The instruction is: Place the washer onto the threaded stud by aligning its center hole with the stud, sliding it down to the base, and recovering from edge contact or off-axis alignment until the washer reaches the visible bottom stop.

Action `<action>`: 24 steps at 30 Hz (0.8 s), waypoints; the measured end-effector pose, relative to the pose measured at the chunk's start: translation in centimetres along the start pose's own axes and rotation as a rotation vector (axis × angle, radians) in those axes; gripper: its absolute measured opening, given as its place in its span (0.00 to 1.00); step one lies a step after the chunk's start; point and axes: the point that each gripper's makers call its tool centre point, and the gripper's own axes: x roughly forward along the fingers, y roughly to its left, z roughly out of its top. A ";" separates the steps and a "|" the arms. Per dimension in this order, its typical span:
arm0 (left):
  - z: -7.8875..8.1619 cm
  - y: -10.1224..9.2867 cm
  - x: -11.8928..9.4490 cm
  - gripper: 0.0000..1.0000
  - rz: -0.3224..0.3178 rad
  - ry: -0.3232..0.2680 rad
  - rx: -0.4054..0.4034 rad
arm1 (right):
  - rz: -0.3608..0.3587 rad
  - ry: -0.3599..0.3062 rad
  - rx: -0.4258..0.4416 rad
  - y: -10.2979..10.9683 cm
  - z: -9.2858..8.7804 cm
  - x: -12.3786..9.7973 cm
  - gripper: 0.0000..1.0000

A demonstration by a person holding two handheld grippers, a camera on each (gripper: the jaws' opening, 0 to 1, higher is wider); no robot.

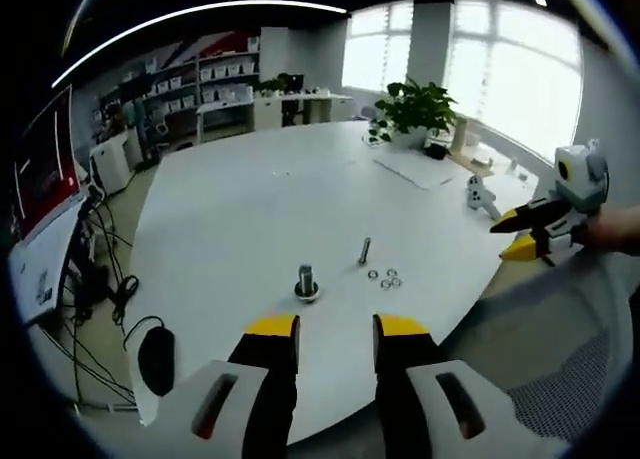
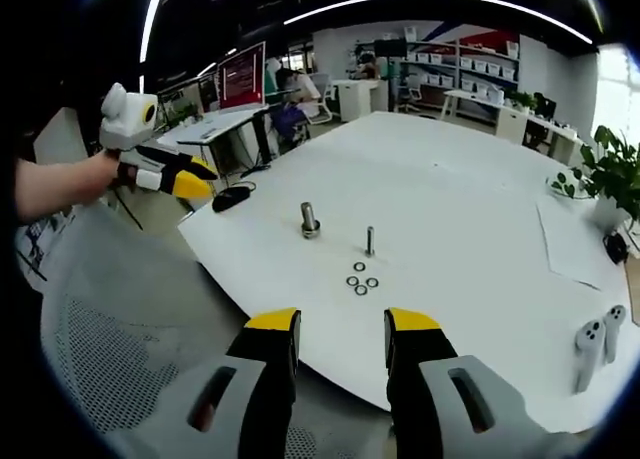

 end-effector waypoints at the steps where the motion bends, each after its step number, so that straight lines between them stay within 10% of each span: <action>1: -0.1 0.0 -0.2 0.27 -0.002 0.002 0.002 | -0.002 0.004 -0.003 0.0 -0.1 0.0 0.36; 24: -1.7 0.6 -2.7 0.27 -0.035 -0.015 -0.019 | -0.047 0.047 0.003 -0.9 -0.7 0.1 0.36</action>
